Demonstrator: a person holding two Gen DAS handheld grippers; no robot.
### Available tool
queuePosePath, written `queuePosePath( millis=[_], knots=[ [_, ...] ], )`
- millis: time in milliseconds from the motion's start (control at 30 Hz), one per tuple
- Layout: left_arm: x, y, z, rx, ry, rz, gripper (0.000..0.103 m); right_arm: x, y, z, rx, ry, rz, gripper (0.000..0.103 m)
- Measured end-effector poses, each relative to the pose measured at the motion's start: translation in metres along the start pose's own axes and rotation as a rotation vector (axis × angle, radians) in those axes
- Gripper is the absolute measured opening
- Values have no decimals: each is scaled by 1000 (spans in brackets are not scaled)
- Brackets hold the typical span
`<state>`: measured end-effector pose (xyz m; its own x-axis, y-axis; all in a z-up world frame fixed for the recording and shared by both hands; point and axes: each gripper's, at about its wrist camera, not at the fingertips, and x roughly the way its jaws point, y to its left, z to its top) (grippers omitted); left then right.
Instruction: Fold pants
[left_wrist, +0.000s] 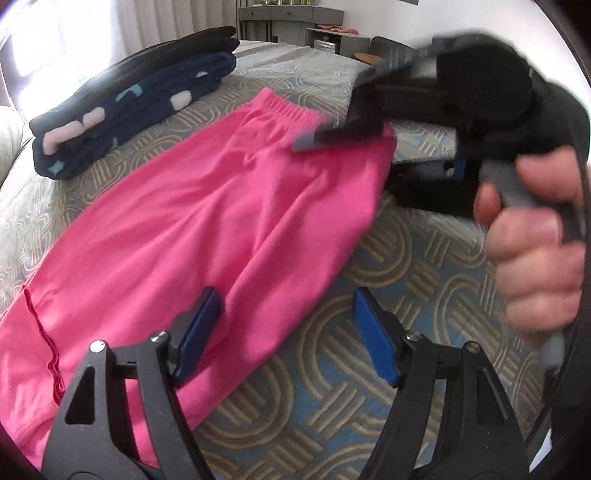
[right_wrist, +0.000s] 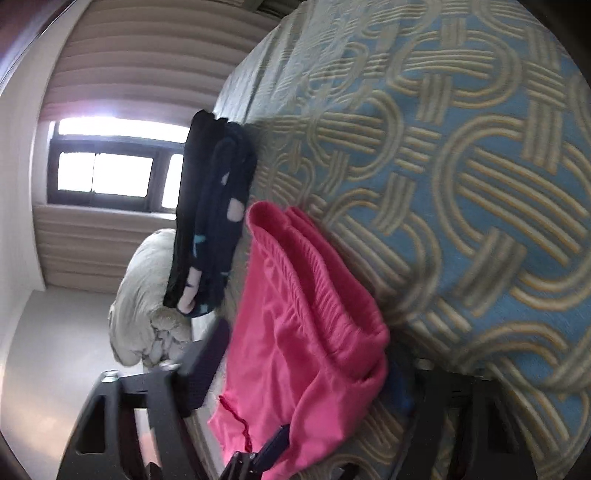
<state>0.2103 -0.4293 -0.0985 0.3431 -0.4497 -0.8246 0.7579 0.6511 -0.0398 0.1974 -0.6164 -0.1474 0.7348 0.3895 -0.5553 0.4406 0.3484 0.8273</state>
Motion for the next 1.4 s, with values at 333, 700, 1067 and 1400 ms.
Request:
queuePosePath(
  millis=[333, 700, 1067, 1400],
  knots=[
    [5, -9, 8, 10, -37, -61, 77, -14, 19, -6, -32, 41, 75, 13],
    [-22, 44, 19, -258, -166, -152, 10, -12, 71, -22, -142, 64, 87, 13],
    [-80, 67, 11, -310, -266, -216, 10, -21, 143, -46, -281, 41, 88, 13],
    [-137, 118, -10, -429, -378, -265, 10, 0, 227, -84, -445, 63, 55, 14]
  ],
)
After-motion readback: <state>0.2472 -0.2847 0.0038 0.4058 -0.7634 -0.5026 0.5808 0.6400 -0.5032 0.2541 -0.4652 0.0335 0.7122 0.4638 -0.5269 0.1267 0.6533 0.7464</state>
